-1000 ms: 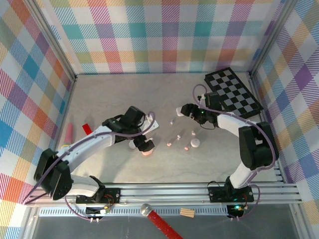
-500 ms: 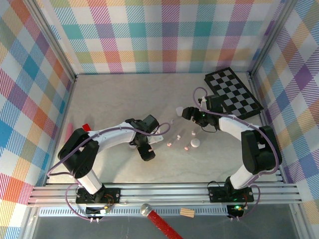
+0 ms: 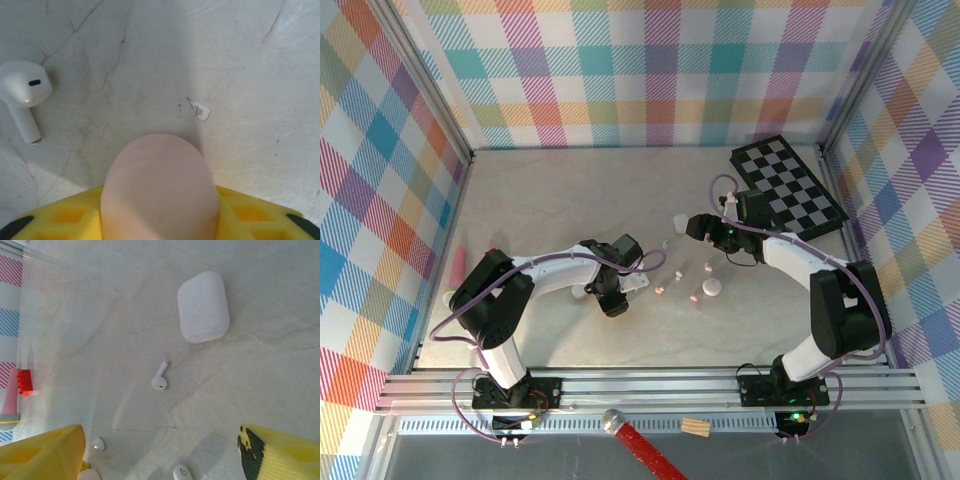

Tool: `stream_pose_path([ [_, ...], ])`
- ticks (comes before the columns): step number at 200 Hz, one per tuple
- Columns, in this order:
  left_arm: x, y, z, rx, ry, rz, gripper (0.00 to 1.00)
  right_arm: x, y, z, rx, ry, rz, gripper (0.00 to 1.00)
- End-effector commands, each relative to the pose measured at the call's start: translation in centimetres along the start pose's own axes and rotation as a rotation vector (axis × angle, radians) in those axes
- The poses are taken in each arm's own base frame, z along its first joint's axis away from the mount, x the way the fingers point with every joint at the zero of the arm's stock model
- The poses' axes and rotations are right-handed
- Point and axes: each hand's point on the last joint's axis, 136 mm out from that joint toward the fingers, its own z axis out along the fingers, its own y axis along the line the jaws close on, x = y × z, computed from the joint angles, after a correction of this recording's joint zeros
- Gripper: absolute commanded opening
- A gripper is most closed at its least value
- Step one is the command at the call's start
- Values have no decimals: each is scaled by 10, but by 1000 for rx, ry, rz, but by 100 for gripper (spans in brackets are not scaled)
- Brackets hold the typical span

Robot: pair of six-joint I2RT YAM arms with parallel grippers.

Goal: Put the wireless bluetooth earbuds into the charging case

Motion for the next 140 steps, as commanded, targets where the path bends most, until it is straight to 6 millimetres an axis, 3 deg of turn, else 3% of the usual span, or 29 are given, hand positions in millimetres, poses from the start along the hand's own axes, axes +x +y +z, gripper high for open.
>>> stream_pose_path([
  [1, 1, -6, 0, 13, -8, 5, 35, 5, 3, -11, -9, 5, -14, 80],
  [11, -1, -8, -2, 17, -23, 5, 28, 7, 4, -15, -11, 5, -17, 80],
  [45, -12, -6, -18, -7, -133, 7, 28, 18, 13, -33, -34, 10, -14, 79],
  [79, -45, -6, -55, -41, -408, 27, 28, 37, 27, -54, -99, 35, 8, 78],
  [102, -70, -5, -81, -75, -603, 57, 28, 59, 51, -65, -239, 136, 32, 79],
  [140, -98, -12, -109, -91, -847, 150, 28, 90, 79, -66, -345, 247, -1, 79],
])
